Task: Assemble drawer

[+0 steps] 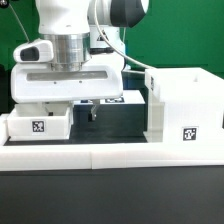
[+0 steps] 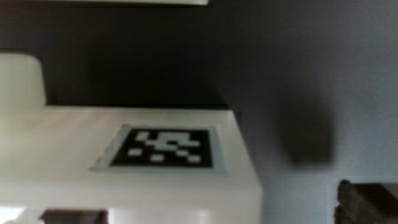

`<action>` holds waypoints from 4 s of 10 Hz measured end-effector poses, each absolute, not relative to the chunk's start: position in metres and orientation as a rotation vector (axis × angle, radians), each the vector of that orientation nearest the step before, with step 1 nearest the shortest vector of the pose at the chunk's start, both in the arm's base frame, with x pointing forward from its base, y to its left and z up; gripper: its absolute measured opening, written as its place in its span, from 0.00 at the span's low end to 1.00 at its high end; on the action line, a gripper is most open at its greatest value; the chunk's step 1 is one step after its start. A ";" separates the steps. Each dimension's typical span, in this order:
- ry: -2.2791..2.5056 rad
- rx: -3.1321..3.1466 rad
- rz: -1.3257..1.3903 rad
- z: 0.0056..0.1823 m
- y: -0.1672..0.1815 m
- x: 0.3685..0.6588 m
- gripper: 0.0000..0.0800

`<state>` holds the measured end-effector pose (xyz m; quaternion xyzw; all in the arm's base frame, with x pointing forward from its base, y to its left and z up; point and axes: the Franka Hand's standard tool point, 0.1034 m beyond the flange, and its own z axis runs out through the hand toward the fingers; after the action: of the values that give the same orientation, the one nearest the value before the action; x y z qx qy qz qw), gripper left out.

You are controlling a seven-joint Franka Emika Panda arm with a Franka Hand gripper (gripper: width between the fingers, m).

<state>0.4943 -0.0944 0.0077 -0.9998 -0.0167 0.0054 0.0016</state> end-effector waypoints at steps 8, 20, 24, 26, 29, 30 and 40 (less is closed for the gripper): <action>-0.052 -3.143 0.006 0.006 -0.094 0.494 0.19; -0.142 -3.124 0.006 0.023 -0.066 0.505 0.05; -0.218 -3.102 -0.009 0.032 -0.045 0.522 0.05; -0.255 -3.100 -0.006 0.030 -0.047 0.521 0.05; -0.574 -3.060 -0.008 0.030 -0.049 0.520 0.05; -0.768 -3.028 -0.003 0.030 -0.047 0.521 0.05; -1.862 -2.549 0.087 0.025 -0.046 0.530 0.05</action>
Offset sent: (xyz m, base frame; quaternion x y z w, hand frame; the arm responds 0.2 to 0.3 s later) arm 0.0004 0.0057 -0.0064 -0.0042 0.0109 0.0212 0.9997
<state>0.5305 -0.0457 0.0249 -0.8072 -0.5896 0.0277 -0.0083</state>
